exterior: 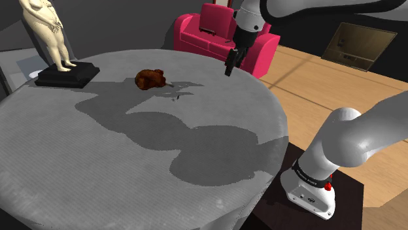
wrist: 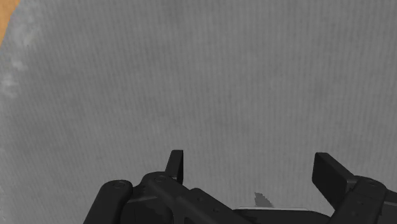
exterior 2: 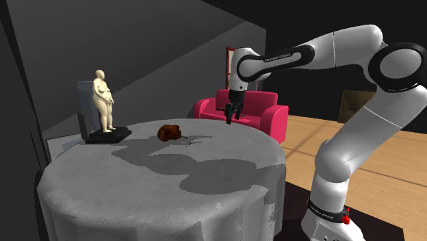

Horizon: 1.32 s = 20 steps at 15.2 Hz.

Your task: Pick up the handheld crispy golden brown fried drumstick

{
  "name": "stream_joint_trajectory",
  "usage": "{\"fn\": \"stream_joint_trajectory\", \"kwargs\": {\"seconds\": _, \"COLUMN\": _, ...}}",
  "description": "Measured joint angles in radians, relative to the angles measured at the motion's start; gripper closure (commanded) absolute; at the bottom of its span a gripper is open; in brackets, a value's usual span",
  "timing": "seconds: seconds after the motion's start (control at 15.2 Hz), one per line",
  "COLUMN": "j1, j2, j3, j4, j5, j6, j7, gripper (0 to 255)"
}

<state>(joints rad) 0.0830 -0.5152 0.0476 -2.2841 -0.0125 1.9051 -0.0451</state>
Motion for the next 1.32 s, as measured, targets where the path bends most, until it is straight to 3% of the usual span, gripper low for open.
{"fn": "stream_joint_trajectory", "kwargs": {"seconds": 0.53, "j1": 0.074, "j2": 0.249, "j3": 0.015, "j4": 0.182, "j5": 0.043, "j6": 0.129, "j7": -0.148, "gripper": 0}}
{"fn": "stream_joint_trajectory", "kwargs": {"seconds": 1.32, "j1": 0.161, "j2": 0.571, "j3": 0.077, "j4": 0.521, "j5": 0.097, "j6": 0.196, "j7": -0.366, "gripper": 0}}
